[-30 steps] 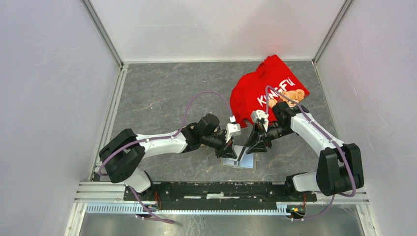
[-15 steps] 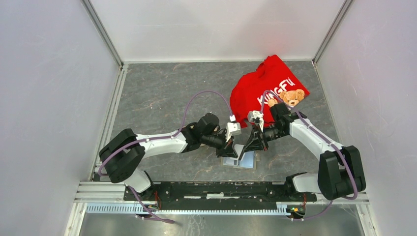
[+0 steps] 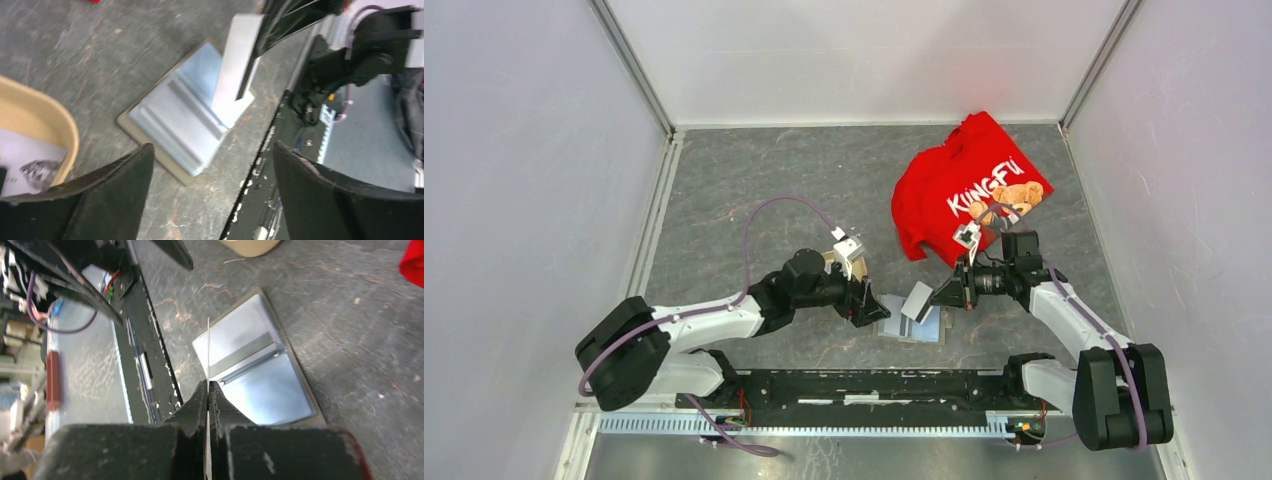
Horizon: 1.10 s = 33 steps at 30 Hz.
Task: Put the credit cards into the card holder
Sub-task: Place the credit card in the storage box, then insert the credit card into the card holder.
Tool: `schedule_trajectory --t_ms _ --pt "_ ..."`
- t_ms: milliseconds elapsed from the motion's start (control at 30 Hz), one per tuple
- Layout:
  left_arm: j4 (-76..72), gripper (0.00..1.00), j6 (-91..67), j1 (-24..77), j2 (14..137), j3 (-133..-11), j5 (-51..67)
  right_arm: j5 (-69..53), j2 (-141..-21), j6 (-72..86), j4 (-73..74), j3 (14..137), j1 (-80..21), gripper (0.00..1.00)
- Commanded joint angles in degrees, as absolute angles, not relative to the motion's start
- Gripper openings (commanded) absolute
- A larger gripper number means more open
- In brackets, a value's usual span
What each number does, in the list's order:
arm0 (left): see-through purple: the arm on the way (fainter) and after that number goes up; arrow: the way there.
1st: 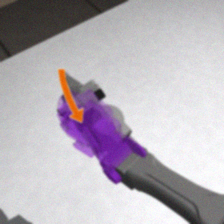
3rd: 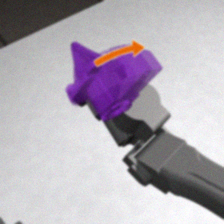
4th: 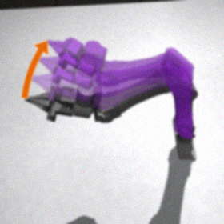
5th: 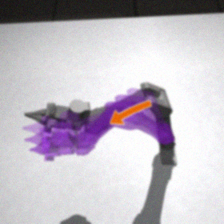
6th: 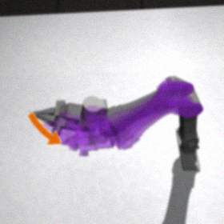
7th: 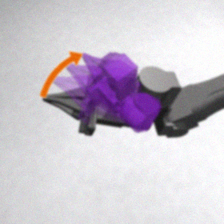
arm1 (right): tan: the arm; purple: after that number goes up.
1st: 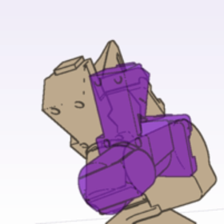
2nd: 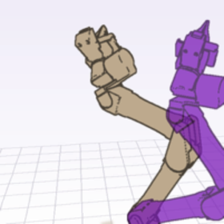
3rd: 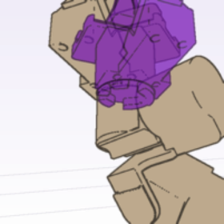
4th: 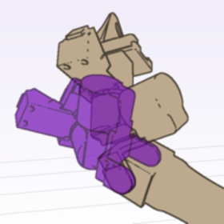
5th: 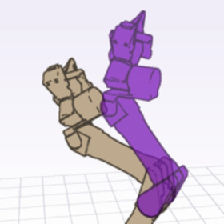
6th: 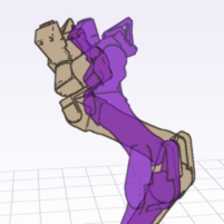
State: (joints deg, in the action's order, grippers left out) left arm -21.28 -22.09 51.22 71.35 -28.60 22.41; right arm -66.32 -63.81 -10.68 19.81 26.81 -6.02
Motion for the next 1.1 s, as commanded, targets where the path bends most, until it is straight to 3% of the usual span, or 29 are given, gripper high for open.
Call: schedule_trajectory --t_ms 0,233,567,667,800,1067 --pt "-20.25 0.99 -35.28 51.89 74.43 -27.73 13.8 -60.16 -63.93 3.49 14.28 27.15 -4.52 0.0" --pt "-19.08 1.0 -35.44 55.59 75.53 -28.73 4.65 -58.54 -65.92 6.64 14.84 24.86 -2.12 0.0" --pt "-31.27 0.99 -40.98 55.54 73.07 -21.15 4.08 -57.6 -65.81 10.93 10.38 19.51 -2.11 0.0" --pt "-27.39 0.92 -40.26 55.99 74.08 -22.71 3.38 -57.2 -66.26 11.43 9.76 19.08 -2.16 0.0" --pt "-26.08 0.74 -40.18 56.51 76.36 -24.77 3.06 -56.52 -66.49 11.76 9.67 19.0 -1.97 0.0" --pt "-18.57 0.59 -38.85 60.91 81.29 -30.02 -4.88 -55.9 -65.22 12.37 9.42 17.96 -1.32 0.0"
